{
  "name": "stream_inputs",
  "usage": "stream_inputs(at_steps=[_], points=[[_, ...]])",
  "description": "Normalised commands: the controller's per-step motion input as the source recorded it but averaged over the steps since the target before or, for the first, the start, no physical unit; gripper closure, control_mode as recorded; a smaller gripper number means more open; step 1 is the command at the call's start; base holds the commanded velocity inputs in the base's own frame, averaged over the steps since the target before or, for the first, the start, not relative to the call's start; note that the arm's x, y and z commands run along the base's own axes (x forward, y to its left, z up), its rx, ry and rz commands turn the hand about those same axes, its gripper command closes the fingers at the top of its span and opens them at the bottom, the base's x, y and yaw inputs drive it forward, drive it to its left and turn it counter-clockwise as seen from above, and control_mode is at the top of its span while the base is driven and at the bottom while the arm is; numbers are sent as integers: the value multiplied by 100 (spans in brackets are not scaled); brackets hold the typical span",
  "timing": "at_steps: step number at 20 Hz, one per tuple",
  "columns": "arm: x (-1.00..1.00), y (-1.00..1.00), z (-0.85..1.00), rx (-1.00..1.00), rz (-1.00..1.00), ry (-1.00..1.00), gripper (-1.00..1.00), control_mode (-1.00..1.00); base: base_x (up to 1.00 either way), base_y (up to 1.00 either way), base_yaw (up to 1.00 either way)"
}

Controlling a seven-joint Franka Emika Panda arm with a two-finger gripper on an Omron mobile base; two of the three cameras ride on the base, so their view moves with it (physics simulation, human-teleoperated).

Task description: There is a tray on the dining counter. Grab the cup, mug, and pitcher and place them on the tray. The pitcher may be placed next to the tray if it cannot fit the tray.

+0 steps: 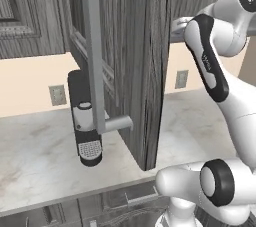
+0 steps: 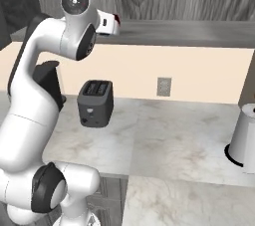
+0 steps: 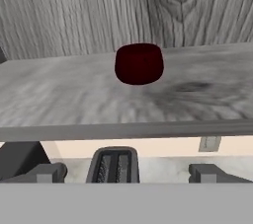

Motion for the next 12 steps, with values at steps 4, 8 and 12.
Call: stream_inputs(at_steps=[4,8,12], points=[[0,-7,0,-1,0,-4,-100,-100,0,0,0],[1,-1,0,-2,0,-1,-100,-100,0,0,0],[4,0,0,-6,0,0,-100,-100,0,0,0]])
